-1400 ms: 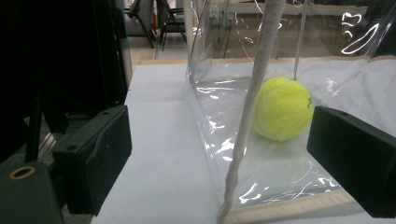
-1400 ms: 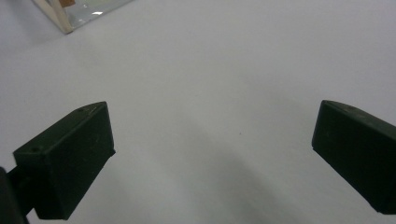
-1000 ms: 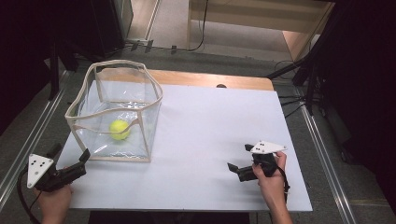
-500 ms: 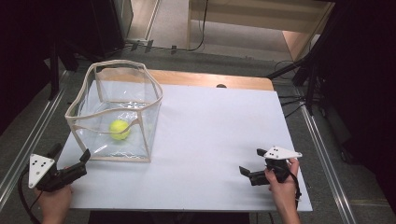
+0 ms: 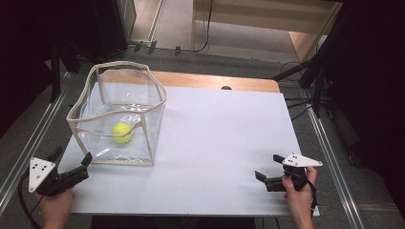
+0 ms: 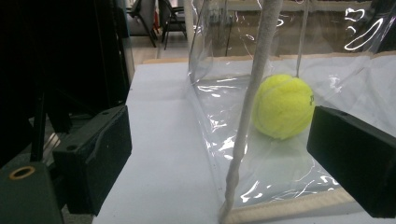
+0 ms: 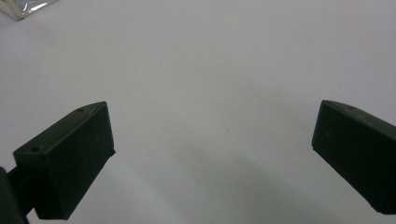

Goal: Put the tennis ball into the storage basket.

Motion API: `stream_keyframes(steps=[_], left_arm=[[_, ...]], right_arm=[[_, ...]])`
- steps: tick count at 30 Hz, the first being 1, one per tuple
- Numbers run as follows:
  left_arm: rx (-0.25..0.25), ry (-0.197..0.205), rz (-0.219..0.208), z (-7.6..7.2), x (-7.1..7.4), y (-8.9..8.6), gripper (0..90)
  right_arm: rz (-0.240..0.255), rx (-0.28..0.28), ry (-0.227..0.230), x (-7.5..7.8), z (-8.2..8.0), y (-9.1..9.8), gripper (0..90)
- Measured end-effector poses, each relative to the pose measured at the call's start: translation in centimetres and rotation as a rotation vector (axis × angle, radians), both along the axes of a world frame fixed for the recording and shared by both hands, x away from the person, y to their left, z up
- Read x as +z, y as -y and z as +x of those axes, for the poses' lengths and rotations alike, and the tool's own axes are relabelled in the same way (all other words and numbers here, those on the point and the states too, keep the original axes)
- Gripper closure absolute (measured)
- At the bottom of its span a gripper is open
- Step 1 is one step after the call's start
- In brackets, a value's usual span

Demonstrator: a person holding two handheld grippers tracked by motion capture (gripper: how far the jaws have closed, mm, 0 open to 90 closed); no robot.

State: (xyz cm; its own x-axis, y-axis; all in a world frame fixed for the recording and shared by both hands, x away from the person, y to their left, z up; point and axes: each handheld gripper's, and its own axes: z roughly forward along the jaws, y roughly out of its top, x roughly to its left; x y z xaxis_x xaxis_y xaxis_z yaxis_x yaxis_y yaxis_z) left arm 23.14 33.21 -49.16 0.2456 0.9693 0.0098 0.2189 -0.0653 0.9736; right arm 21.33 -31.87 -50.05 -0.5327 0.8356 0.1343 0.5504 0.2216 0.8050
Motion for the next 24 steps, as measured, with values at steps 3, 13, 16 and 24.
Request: stream_keyframes(steps=[3, 13, 16, 24], left_arm=[[0.0, 0.0, -0.001, 0.0, 0.0, 0.0, 6.9], [-0.002, 0.0, -0.003, 0.0, 0.0, 0.0, 6.9], [-0.013, 0.007, -0.004, -0.1, 0.0, -0.1, 6.9], [-0.005, 0.016, -0.004, -0.2, 0.2, -0.1, 6.9]], right_arm=[[0.004, -0.014, -0.001, -0.1, -0.2, 0.7, 0.0], [0.027, -0.054, 0.014, -0.2, -0.7, 2.3, 0.0], [0.028, -0.061, 0.015, -0.2, -0.9, 2.8, 0.0], [0.058, -0.095, 0.043, -0.5, -1.4, 4.0, 0.0]])
